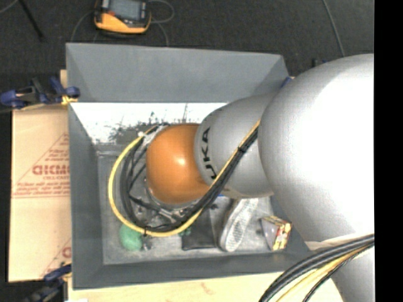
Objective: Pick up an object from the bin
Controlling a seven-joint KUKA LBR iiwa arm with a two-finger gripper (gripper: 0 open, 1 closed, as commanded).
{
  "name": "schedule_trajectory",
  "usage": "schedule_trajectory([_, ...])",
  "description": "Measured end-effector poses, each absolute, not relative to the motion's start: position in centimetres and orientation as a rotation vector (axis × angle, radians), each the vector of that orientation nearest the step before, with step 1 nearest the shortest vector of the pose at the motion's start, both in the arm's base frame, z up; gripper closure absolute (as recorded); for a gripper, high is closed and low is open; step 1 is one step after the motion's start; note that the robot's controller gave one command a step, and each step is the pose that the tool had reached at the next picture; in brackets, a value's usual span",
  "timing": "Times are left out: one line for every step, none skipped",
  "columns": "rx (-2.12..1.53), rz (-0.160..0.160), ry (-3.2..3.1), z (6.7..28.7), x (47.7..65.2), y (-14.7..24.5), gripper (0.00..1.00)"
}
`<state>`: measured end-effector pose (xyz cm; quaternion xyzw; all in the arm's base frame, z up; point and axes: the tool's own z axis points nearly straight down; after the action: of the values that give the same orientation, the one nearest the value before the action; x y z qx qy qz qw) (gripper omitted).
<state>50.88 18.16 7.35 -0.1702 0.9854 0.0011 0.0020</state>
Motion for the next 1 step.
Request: schedule_trajectory([-0.533,0.004,3.092,7.35,50.88,18.16,1.0])
